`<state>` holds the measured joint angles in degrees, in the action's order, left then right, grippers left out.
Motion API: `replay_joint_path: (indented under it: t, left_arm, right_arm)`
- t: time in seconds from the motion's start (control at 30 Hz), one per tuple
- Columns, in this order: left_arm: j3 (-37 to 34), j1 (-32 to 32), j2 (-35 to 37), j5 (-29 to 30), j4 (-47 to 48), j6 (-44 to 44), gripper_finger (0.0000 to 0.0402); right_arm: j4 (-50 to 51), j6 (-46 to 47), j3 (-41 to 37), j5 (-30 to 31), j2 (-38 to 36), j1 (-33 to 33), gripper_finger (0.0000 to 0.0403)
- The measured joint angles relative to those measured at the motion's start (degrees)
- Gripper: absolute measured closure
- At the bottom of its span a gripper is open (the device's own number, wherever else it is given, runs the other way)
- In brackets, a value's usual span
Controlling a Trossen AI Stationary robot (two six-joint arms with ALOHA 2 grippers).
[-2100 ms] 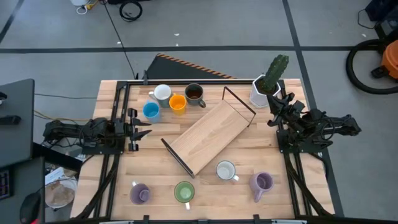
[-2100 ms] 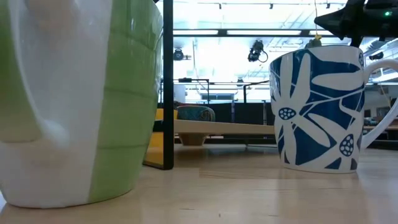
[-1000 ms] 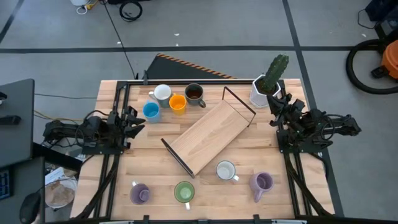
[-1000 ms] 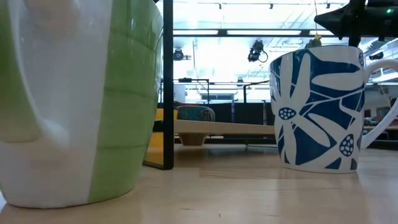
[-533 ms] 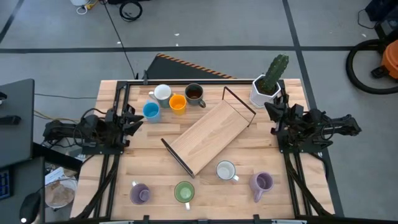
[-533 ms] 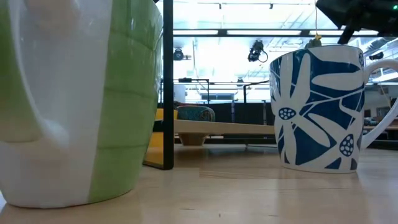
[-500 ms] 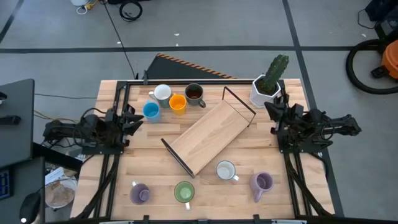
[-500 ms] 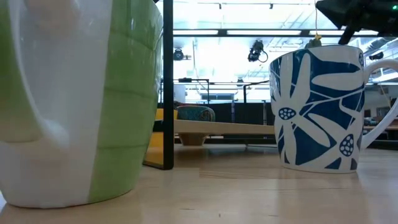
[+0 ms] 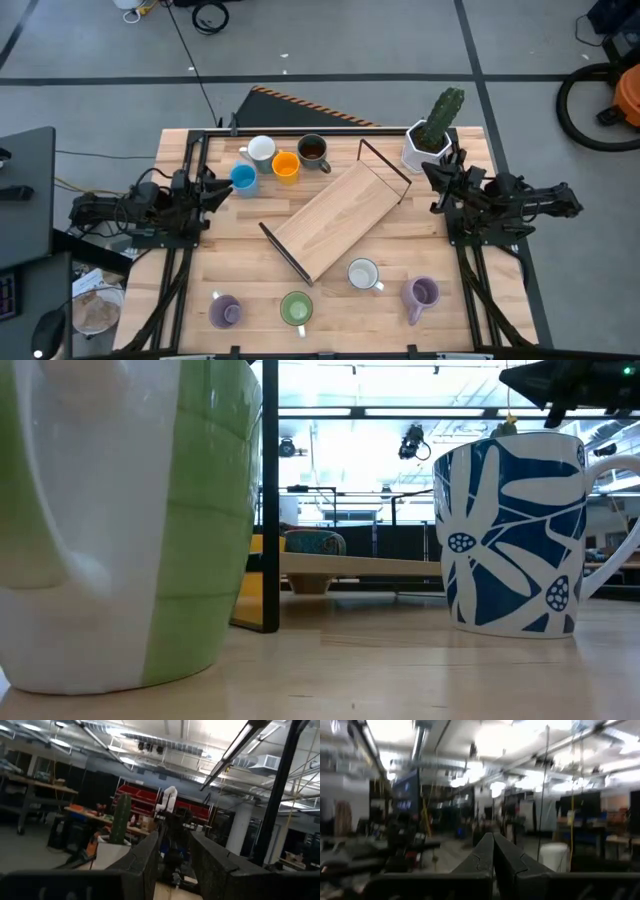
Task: Place coffee mugs
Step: Put the white patterned mug on the shelf
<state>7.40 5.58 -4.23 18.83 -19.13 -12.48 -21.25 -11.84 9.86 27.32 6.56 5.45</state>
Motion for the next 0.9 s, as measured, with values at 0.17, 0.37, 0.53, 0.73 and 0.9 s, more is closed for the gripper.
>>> replay_joint_path:
  t: [0.17, 0.37, 0.53, 0.73, 0.9]
  left_arm:
    - [0.1, 0.0, -2.8, 2.2, 0.2, -0.5, 0.0285]
    - [0.1, 0.0, -5.5, 3.6, -0.2, -2.7, 0.0285]
    - [0.2, 0.0, -6.8, 3.6, -0.3, -3.8, 0.0285]
    - [3.6, 0.0, -9.9, 3.6, 5.9, -3.6, 0.0285]
    - [11.9, 0.0, -14.5, 3.6, 17.2, -0.6, 0.0285]
  right_arm:
    - [8.5, 4.5, 5.8, 0.0, 7.1, 0.0, 0.0393]
    - [10.5, 7.9, 10.0, 0.0, 18.1, 0.0, 0.0393]
    - [14.6, 9.4, 15.3, -0.2, 26.9, 0.2, 0.0393]
    - [22.6, 11.3, 22.9, -0.4, 35.5, 2.1, 0.0393]
    - [28.0, 11.8, 28.7, -0.4, 40.8, 4.6, 0.0391]
